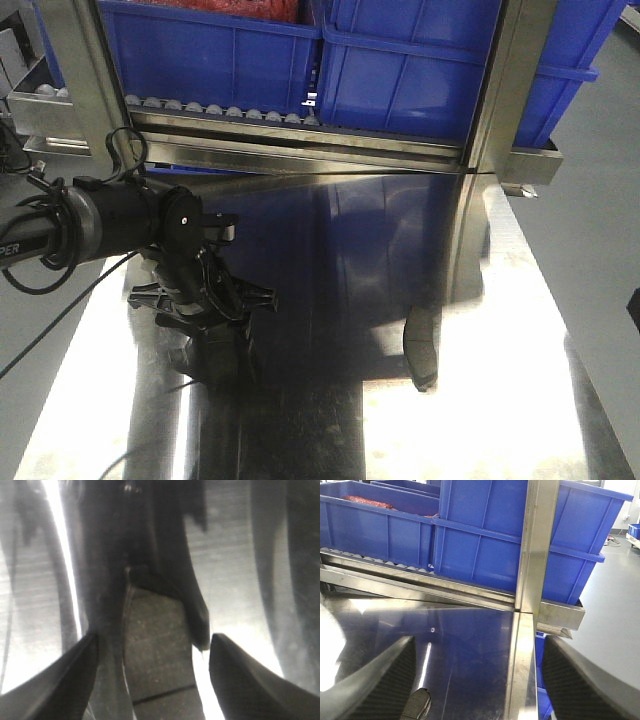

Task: Move and align brake pads A on conveyor
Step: 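Lower the left gripper onto the brake pad nearest it and close, then lift the grey brake pad with the left gripper and retract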

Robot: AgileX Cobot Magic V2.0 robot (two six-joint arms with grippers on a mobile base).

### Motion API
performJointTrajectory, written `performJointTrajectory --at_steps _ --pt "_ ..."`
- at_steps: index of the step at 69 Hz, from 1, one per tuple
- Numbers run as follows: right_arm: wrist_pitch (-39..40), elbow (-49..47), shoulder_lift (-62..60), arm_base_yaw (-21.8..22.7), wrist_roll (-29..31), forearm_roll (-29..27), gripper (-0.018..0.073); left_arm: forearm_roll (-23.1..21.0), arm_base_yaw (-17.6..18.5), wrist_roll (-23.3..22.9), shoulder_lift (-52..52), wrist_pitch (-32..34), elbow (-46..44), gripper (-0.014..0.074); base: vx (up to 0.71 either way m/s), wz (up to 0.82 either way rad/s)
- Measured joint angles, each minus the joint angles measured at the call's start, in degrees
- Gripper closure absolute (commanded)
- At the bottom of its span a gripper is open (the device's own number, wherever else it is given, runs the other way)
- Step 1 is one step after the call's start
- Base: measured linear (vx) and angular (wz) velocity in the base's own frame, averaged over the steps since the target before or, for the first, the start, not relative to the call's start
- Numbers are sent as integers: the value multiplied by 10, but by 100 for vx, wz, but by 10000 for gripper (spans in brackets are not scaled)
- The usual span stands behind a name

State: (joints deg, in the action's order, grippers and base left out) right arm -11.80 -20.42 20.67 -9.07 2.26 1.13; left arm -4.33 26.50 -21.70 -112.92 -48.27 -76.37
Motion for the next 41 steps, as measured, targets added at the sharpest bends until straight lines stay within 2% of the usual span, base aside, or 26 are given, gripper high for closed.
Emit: performJointTrajectory --at_steps 11,21,30,41 --pt "0 0 0 0 0 0 54 -5 0 -19 -3 -4 -4 141 0 0" --pt "0 0 0 0 0 0 54 -16 7 -19 -6 -10 -7 218 0 0" --pt "0 0 0 0 0 0 54 -11 23 -19 -14 -21 -12 351 0 0" --pt "0 0 0 0 0 0 54 -3 34 -21 -19 -23 -15 592 0 0"
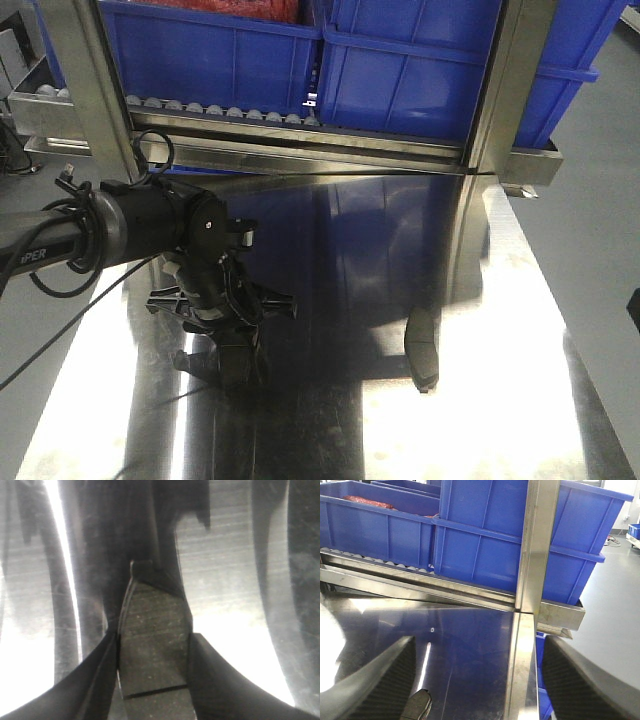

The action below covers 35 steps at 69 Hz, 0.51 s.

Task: Move and align brake pads A on conveyor
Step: 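Lift the grey brake pad with the left gripper and retract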

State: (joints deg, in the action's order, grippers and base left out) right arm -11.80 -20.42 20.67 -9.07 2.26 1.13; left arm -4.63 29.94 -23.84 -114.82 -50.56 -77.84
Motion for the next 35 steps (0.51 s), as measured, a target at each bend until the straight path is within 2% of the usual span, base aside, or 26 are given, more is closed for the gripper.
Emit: performJointTrajectory --at_steps 18,35 --pt "0 0 0 0 0 0 54 17 6 -7 5 3 0 603 0 0" --pt "0 0 0 0 0 0 54 71 26 -33 59 11 18 603 0 0"
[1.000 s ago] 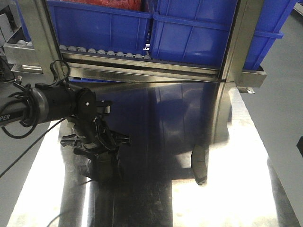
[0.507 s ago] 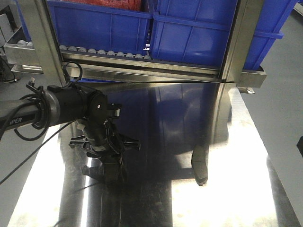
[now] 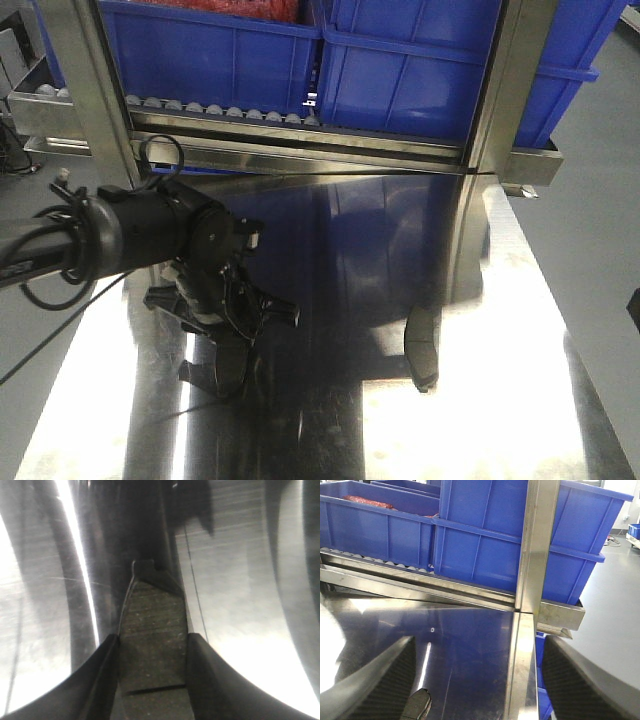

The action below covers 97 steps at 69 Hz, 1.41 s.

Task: Move and align brake pads A on conveyor
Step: 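Lift the grey brake pad with the left gripper and retract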

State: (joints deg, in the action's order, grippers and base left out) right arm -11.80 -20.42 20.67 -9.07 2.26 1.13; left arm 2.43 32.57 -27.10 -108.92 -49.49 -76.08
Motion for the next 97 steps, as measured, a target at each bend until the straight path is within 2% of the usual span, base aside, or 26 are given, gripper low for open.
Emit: performJointTrajectory --at_steps 16,30,53,77,81,87,97 --pt "0 0 0 0 0 0 54 57 1 -1 100 2 13 603 0 0" --pt "0 0 0 0 0 0 54 90 1 -6 226 44 108 603 0 0" --pt "0 0 0 0 0 0 54 120 1 -12 534 123 301 602 0 0" --pt "0 0 0 0 0 0 54 123 1 -6 858 138 440 602 0 0" --pt "0 0 0 0 0 0 54 116 1 5 908 137 461 602 0 0" --pt "0 0 0 0 0 0 54 94 1 48 964 134 492 602 0 0" --pt "0 0 0 0 0 0 54 57 1 120 998 128 509 602 0 0"
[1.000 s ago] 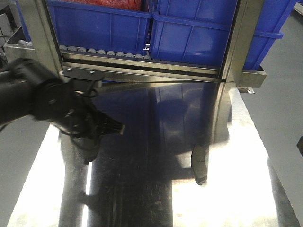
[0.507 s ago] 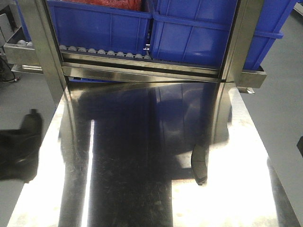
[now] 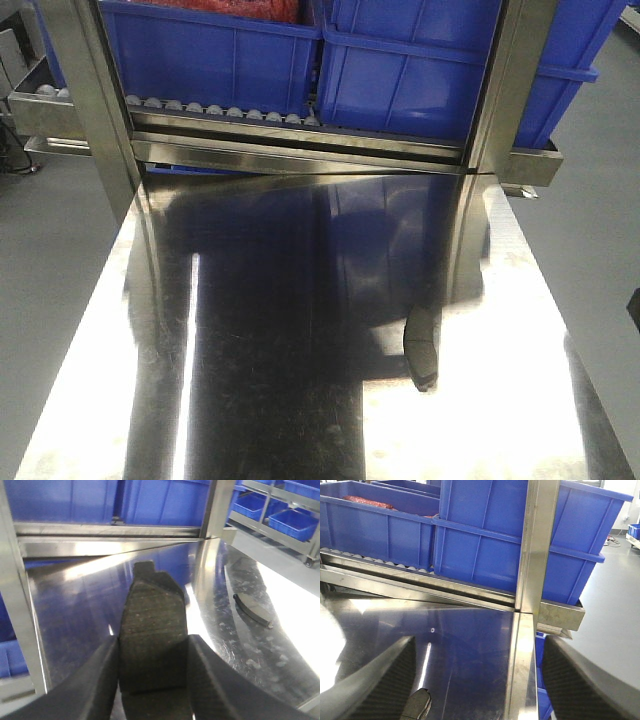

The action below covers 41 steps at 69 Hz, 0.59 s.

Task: Move and align brake pads A on conveyor
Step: 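Lift the grey brake pad with the left gripper and retract, then lower the right gripper onto the other brake pad and close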

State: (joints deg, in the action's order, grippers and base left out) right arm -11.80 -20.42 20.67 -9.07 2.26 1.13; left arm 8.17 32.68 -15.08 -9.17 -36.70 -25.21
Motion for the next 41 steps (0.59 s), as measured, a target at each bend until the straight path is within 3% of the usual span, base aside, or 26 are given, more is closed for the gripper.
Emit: performJointTrajectory --at_steps 9,41 --pt "0 0 0 0 0 0 54 -9 0 22 3 1 1 602 0 0" --pt "0 0 0 0 0 0 54 -11 0 25 3 1 1 602 0 0"
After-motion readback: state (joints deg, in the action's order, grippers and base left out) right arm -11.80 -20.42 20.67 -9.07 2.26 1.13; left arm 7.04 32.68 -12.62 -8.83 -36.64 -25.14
